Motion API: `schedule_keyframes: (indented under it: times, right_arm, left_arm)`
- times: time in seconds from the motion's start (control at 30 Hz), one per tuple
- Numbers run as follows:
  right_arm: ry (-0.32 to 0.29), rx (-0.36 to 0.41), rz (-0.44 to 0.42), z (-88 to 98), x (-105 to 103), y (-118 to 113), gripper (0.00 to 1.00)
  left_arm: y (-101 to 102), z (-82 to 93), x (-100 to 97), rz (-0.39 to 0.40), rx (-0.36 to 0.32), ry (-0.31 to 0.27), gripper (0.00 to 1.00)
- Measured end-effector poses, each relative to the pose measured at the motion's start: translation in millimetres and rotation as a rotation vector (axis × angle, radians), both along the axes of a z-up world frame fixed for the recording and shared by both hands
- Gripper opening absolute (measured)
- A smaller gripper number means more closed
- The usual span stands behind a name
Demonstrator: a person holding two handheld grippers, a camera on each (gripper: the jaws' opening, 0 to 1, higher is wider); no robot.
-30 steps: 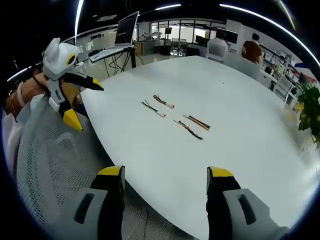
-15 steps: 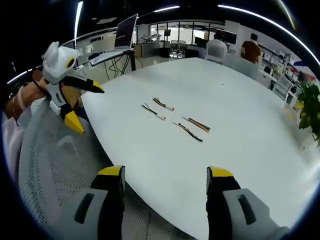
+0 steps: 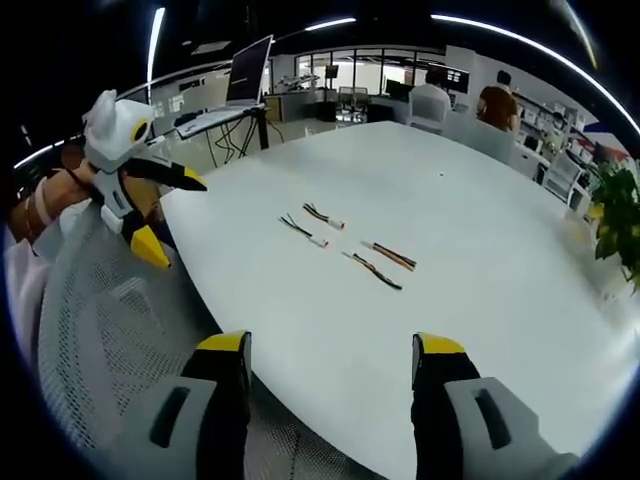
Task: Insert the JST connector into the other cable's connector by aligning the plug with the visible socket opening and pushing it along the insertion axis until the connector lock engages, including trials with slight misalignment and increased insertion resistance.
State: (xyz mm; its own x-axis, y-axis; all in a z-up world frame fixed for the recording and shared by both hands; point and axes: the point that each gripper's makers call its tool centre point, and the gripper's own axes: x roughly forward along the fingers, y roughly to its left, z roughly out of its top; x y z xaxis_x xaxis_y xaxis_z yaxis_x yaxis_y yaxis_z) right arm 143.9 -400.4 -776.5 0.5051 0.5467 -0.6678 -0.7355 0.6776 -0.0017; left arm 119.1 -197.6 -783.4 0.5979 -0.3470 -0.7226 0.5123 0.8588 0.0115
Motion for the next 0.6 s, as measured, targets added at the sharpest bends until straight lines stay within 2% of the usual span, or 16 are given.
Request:
schedule_keyframes:
  times: [0.33,0.6]
  right_arm:
    - [-0.009,0.026,-0.009,4.7,2.3,0.6,0.62]
    - [0.000,0.010,-0.005,1.7,1.2,-0.1,0.62]
  left_arm:
    - [0.1,4.8,5.2,0.018,-0.051,-0.007,0.90]
    - [-2.6,1.5,3.7,-0.010,-0.030,0.001,0.90]
